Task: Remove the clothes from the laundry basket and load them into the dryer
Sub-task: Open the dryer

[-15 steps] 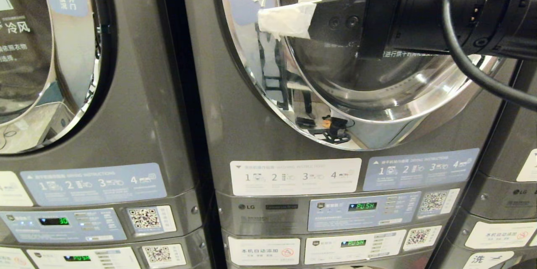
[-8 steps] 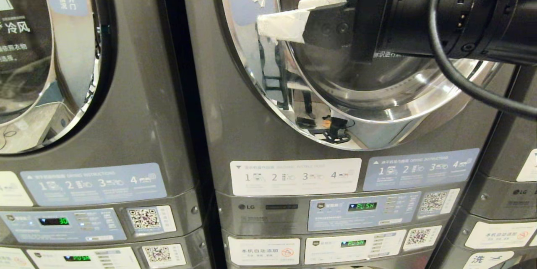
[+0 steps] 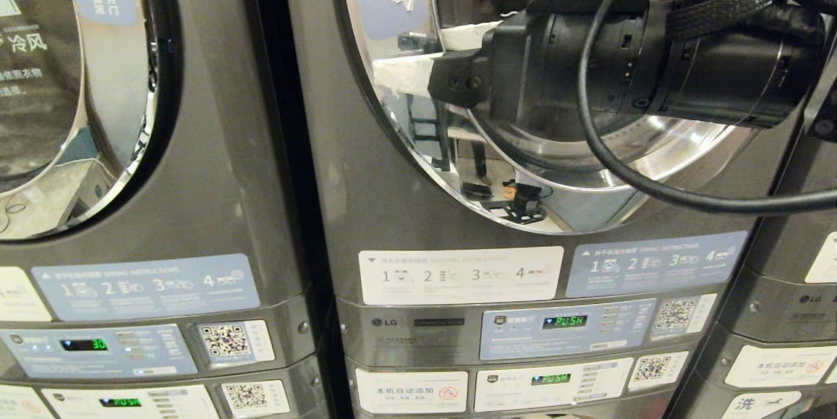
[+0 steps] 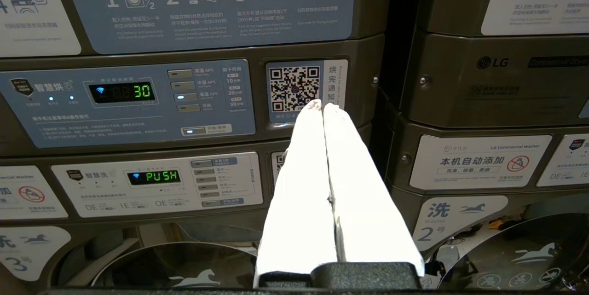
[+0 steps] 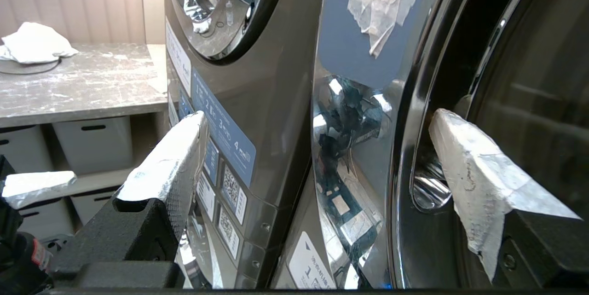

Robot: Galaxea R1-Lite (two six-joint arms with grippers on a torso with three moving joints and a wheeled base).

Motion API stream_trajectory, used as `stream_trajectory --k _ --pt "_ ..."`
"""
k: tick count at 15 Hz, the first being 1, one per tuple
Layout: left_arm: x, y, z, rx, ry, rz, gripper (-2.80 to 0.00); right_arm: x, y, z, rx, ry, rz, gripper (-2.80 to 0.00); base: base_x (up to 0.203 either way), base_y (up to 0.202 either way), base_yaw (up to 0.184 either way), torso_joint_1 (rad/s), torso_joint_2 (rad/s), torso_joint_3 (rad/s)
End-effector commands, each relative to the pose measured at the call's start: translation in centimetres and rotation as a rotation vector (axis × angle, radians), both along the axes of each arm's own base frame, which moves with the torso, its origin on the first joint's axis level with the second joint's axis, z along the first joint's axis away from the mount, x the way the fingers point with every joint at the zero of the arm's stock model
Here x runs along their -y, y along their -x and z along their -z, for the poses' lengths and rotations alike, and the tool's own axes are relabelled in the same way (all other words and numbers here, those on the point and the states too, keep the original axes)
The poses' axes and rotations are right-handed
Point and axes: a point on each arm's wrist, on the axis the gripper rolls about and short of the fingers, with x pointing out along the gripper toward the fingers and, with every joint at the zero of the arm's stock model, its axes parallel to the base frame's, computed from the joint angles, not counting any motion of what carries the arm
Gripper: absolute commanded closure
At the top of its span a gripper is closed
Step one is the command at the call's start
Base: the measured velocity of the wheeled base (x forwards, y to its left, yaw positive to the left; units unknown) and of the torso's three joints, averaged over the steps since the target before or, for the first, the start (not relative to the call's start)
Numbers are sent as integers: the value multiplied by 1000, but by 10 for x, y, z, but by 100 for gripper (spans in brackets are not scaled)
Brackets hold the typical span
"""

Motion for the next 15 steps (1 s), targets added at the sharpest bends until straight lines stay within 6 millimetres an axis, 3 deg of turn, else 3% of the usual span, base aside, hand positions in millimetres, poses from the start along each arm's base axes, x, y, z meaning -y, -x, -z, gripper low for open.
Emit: stream_trajectory --k 1,8,15 --pt "0 0 0 -1 0 0 0 -5 -6 3 -7 3 -4 -280 0 0 0 0 0 0" --pt "0 0 0 0 0 0 0 11 17 -8 -21 -23 -146 -280 0 0 0 0 0 0" --pt "0 0 0 -1 -1 0 0 44 60 -14 -75 -18 -342 -280 0 0 0 0 0 0"
